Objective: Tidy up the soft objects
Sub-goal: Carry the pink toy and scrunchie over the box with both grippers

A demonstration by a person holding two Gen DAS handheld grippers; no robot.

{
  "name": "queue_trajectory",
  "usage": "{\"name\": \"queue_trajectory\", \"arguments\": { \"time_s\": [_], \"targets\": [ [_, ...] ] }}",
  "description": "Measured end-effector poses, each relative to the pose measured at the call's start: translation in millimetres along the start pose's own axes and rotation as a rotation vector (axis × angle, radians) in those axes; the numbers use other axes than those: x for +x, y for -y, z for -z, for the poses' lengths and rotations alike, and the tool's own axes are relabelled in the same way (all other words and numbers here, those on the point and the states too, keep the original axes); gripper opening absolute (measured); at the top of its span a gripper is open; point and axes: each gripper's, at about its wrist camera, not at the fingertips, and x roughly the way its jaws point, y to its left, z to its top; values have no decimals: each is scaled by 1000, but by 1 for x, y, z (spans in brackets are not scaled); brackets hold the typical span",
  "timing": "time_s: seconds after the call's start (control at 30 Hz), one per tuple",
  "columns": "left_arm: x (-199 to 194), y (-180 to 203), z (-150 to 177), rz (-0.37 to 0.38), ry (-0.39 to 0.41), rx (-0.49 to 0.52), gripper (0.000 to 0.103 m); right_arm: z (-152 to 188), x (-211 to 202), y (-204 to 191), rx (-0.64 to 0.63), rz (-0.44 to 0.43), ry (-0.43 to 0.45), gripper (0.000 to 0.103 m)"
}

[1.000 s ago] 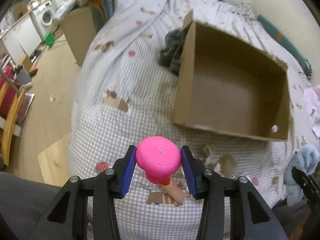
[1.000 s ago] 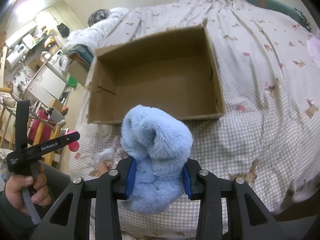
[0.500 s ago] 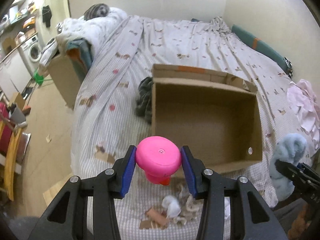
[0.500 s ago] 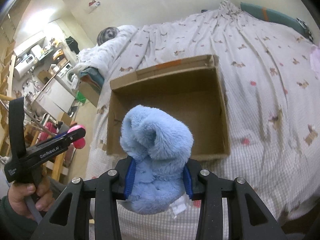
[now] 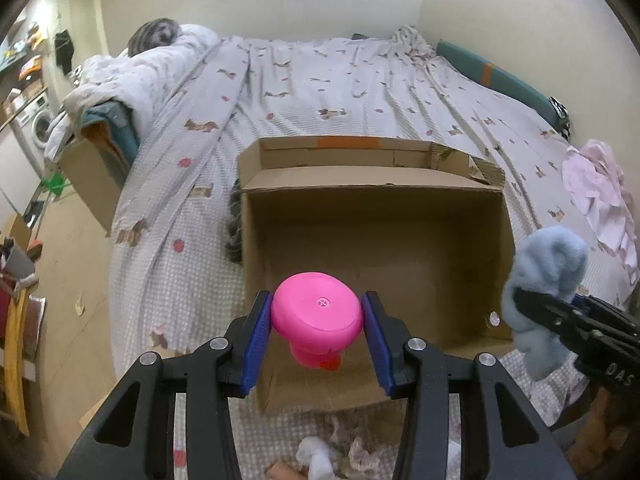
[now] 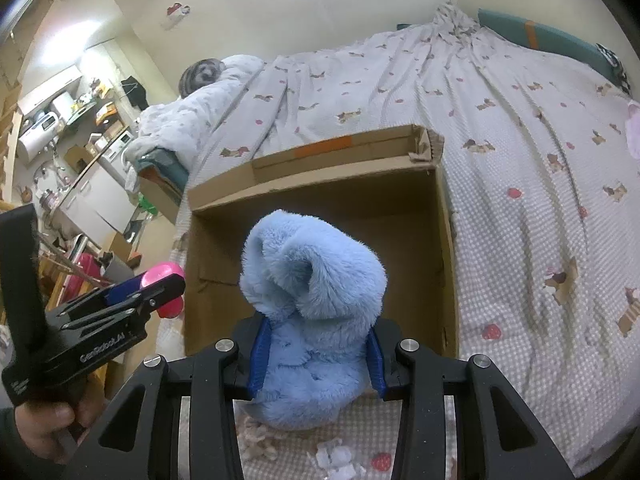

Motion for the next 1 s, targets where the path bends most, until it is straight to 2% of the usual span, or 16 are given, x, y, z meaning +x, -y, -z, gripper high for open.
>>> {"name": "queue_trajectory", "arguments": {
  "time_s": [0.3, 0.73, 1.0],
  "targets": [
    [41, 4, 13, 26, -49, 14, 41, 16, 44, 12, 8, 36, -96, 42],
    [58, 17, 25, 27, -86, 67, 41, 21, 78, 9, -20, 53, -179, 43],
    [67, 17, 29, 32, -127, 54, 41, 19, 89, 10, -9, 69, -203, 43]
  ]
}}
